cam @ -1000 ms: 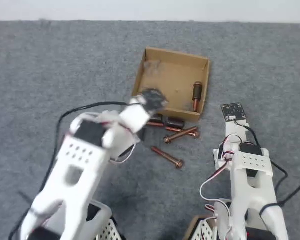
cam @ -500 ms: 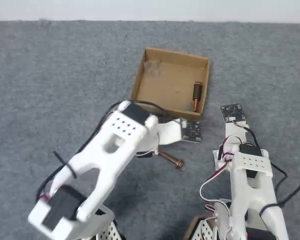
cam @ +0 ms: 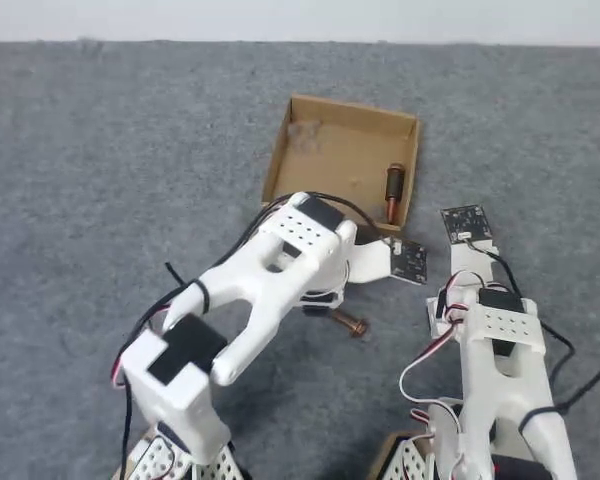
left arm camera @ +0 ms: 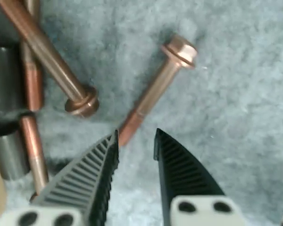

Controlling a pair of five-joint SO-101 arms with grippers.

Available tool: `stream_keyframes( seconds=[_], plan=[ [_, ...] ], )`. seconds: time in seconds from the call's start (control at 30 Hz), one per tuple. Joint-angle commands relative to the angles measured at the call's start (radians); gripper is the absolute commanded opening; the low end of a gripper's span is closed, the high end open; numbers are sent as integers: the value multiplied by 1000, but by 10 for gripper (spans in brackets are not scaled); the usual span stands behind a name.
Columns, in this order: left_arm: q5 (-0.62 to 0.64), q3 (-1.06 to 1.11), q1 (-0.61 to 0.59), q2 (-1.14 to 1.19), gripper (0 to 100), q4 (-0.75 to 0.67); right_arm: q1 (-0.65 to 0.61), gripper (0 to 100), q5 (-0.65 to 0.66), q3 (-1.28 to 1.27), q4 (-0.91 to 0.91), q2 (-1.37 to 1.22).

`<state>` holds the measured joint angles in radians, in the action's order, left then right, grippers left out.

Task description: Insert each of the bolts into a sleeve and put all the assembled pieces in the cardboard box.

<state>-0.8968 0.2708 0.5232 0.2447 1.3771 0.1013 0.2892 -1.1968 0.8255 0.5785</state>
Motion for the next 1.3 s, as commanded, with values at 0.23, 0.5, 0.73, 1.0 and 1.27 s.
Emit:
stream_keyframes(
  seconds=[0.23,0.5,0.73,1.0,1.27],
  plan=[
    [-17,-79,-11,123,115,-60,10,7,17,5,-13,47],
    [6,-82,-5,138,22,-55,10,7,66,5,-10,47],
    [12,-48,44,126,12,80,10,7,66,5,-16,47],
    [258,104,124,71,12,51,10,7,66,5,-18,47],
    [437,364,44,-290,12,-11,12,7,64,5,-18,47]
  ],
)
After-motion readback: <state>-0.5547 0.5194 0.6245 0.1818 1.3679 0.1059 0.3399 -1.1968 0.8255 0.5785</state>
